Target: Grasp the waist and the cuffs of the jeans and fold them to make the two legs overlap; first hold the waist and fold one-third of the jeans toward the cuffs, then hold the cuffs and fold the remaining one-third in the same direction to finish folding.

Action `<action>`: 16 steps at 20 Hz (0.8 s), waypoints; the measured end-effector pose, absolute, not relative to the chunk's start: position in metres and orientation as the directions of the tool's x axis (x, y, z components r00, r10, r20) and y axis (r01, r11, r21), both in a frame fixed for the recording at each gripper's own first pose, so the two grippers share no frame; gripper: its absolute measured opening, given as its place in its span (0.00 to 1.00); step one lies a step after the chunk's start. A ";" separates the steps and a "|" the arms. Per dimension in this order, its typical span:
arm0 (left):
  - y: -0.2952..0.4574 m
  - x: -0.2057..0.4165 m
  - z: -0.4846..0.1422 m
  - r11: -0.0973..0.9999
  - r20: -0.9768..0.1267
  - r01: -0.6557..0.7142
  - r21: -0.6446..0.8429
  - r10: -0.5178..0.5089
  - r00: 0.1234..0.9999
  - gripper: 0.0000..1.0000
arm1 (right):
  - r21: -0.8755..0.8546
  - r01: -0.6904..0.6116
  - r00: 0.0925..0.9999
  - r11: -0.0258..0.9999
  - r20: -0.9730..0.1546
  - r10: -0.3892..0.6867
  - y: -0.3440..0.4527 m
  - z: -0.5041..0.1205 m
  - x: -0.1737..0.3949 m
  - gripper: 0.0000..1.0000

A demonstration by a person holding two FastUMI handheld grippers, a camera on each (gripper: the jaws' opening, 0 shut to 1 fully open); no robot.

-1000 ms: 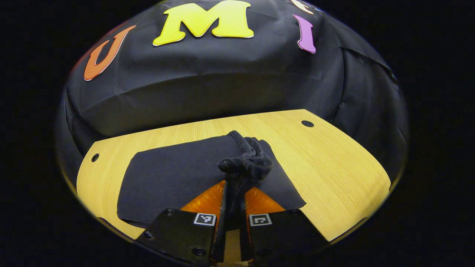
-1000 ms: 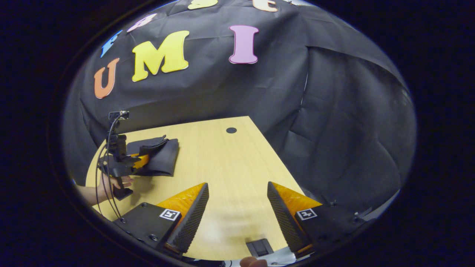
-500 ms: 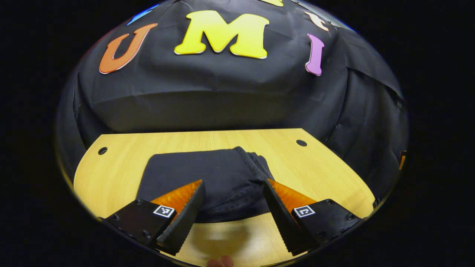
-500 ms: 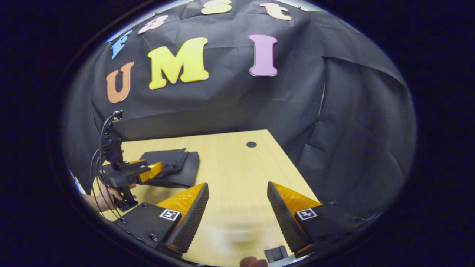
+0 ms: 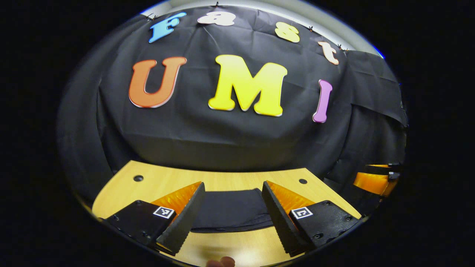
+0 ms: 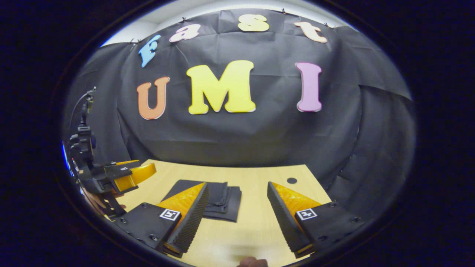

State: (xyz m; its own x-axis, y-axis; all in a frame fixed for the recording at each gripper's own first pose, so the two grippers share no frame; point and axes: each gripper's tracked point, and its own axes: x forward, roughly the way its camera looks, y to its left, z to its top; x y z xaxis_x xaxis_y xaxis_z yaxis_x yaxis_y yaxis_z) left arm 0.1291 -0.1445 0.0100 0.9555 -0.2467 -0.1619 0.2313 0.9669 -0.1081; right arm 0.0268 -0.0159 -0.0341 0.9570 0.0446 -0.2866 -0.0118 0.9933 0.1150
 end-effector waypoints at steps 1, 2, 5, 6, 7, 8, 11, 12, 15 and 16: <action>-0.131 0.126 0.024 0.974 -0.135 0.208 -0.094 -0.219 0.966 0.98 | 0.111 -0.009 0.967 0.994 -0.253 0.037 -0.009 -0.022 0.031 0.97; -0.120 0.122 0.036 0.978 -0.110 0.187 -0.088 -0.196 0.975 1.00 | 0.104 -0.012 0.974 0.994 -0.222 0.035 0.000 -0.011 0.034 0.97; -0.093 0.106 0.073 0.986 -0.042 0.130 -0.104 -0.135 0.990 0.98 | 0.074 -0.007 0.991 0.997 -0.130 0.016 0.021 0.019 0.035 0.96; -0.085 0.101 0.079 0.988 -0.025 0.111 -0.109 -0.115 0.993 0.98 | 0.067 -0.012 0.995 0.998 -0.102 0.019 0.030 0.027 0.034 0.96; -0.077 0.096 0.086 0.990 -0.006 0.094 -0.107 -0.095 0.995 0.98 | 0.065 -0.015 0.996 0.998 -0.084 0.021 0.037 0.032 0.031 0.96; -0.069 0.090 0.091 0.992 0.008 0.079 -0.102 -0.079 0.997 0.98 | 0.060 -0.018 0.997 0.998 -0.072 0.022 0.043 0.034 0.027 0.96; -0.060 0.076 0.096 0.995 0.025 0.063 -0.082 -0.061 0.998 0.98 | 0.043 -0.023 0.998 0.999 -0.052 0.025 0.058 0.032 0.014 0.97; -0.058 0.072 0.097 0.995 0.034 0.055 -0.077 -0.053 0.998 0.98 | 0.031 -0.026 0.999 0.999 -0.043 0.027 0.062 0.032 0.010 0.96; -0.056 0.067 0.093 0.995 0.024 0.041 -0.090 -0.039 0.999 0.98 | 0.019 -0.027 0.999 0.999 -0.030 0.027 0.067 0.030 -0.001 0.96; -0.055 0.064 0.093 0.995 0.027 0.039 -0.088 -0.037 0.999 0.98 | 0.020 -0.027 0.999 0.999 -0.029 0.028 0.068 0.030 -0.002 0.96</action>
State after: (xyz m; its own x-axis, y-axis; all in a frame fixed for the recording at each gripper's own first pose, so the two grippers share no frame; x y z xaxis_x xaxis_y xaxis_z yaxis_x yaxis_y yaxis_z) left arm 0.0642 -0.0545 0.0935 0.9989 -0.0372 0.0273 0.0394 0.9953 -0.0880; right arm -0.0016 0.0685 0.0301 0.9992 0.0280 -0.0285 -0.0275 0.9994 0.0197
